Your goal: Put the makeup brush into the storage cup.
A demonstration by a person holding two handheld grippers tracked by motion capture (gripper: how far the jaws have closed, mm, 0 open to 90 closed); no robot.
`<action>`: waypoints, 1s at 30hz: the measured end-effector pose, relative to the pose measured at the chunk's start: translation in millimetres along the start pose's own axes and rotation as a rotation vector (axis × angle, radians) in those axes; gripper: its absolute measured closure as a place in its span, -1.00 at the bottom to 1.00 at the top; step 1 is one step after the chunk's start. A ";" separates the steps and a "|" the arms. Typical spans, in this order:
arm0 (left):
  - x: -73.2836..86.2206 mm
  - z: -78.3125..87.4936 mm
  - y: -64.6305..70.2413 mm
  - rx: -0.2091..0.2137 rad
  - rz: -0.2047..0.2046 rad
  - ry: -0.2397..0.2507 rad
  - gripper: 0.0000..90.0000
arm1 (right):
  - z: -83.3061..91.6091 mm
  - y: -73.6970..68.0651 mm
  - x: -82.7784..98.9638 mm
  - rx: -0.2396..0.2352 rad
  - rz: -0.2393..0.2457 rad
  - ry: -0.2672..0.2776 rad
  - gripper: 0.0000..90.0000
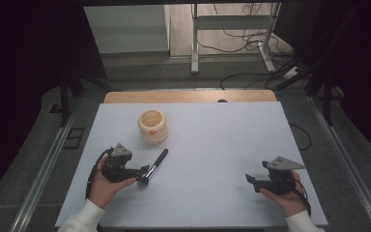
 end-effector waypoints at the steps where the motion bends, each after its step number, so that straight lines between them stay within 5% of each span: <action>1: 0.0 0.0 0.0 0.000 0.000 0.000 -0.59 | 0.0 0.0 0.1 0.000 0.001 -0.001 -0.58; 30: -12.7 -23.6 5.0 0.035 -0.013 -0.098 -0.61 | -0.8 0.8 0.8 0.005 0.002 -0.004 -0.59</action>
Point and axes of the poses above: each handheld gripper's, and its own axes: z roughly backward along the jaws, x roughly out of its underside, y roughly to its right, the point moved 6 cm from there along -z, roughly forward along the jaws, and after that the axes turned 5 degrees about -z, right-handed, at the moved point
